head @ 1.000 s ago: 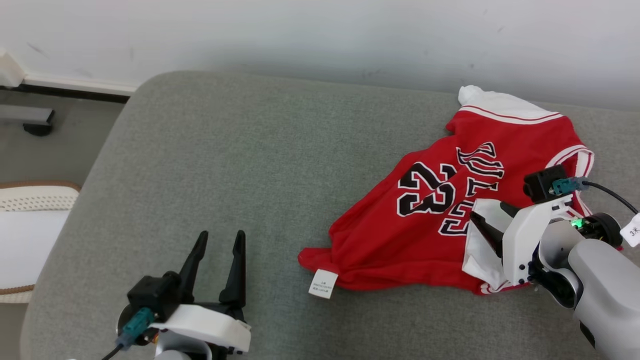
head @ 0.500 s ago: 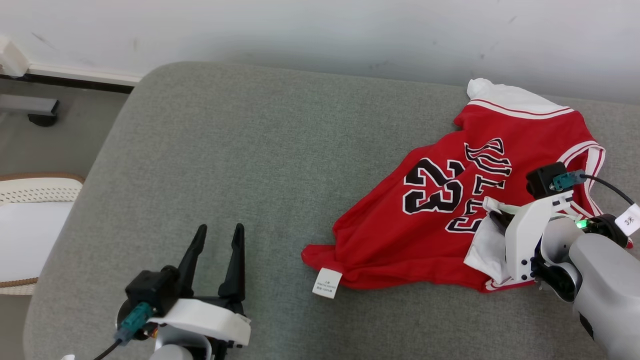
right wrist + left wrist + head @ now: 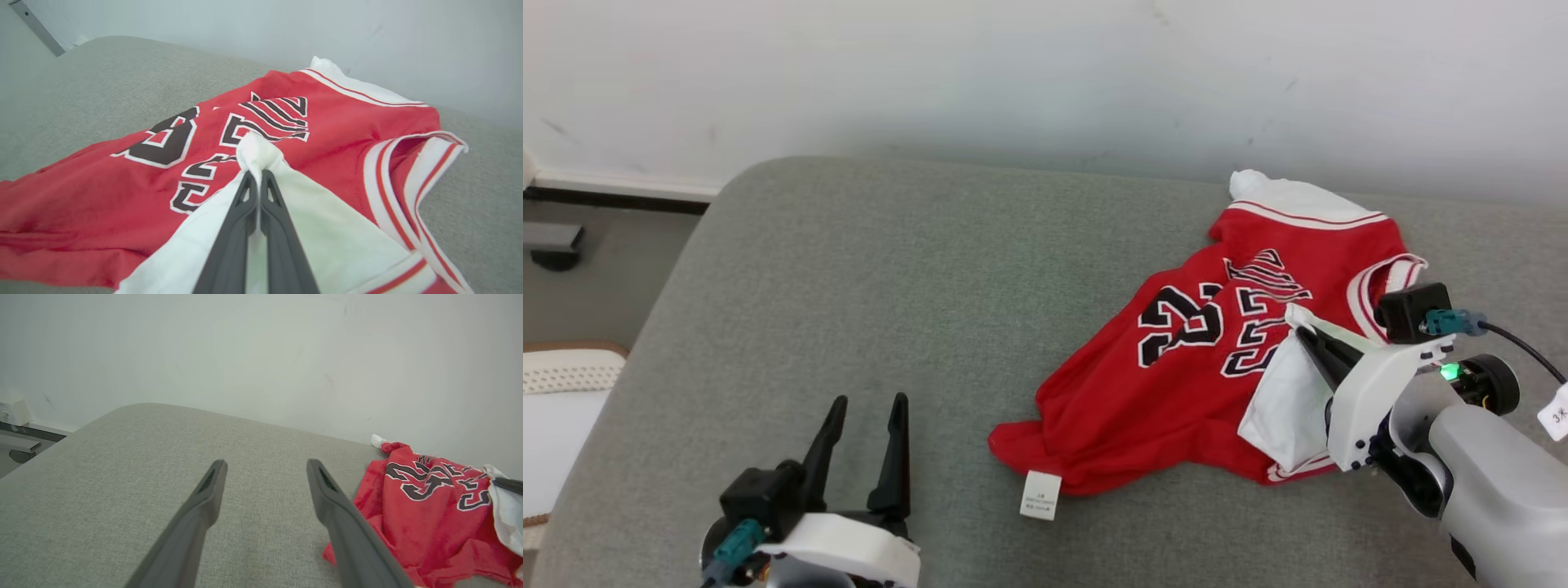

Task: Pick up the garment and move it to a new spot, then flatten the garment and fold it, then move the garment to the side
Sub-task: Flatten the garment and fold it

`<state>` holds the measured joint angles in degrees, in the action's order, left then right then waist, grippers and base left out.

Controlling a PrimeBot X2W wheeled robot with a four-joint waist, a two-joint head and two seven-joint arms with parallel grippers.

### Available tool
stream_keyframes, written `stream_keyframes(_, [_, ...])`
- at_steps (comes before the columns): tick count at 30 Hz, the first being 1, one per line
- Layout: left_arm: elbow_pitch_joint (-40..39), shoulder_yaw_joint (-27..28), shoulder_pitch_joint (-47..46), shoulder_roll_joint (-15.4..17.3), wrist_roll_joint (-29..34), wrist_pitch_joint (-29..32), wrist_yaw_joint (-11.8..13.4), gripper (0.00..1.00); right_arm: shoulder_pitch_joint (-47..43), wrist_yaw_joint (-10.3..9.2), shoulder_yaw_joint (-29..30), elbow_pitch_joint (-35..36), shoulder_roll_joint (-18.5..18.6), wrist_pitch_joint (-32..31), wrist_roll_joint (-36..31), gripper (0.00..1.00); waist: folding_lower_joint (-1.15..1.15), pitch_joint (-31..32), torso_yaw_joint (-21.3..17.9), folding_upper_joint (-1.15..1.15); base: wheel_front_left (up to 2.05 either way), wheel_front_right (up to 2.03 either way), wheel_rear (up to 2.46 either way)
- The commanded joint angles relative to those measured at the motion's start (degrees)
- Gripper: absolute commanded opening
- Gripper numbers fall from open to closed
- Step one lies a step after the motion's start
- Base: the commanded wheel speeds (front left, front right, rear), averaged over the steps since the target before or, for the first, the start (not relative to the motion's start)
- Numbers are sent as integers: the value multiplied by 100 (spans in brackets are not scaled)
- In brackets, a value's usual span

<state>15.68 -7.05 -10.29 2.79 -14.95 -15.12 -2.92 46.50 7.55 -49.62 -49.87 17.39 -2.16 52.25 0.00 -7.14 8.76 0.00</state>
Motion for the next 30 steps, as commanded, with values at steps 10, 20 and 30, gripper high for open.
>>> stream_keyframes(10, [-46,139,264,23,171,-1,-40,100,-1012,-14,448,1044,486,809,57,0,0,357,-869,0,0,0,0])
stream_keyframes(20, [-78,190,288,23,200,-1,-45,100,-2448,-14,1383,1697,620,870,-119,0,0,292,-1322,0,0,0,0])
stream_keyframes(30, [-24,154,216,24,204,-1,-89,100,-3143,-14,2330,2155,283,508,-714,100,0,286,-1543,0,0,0,0])
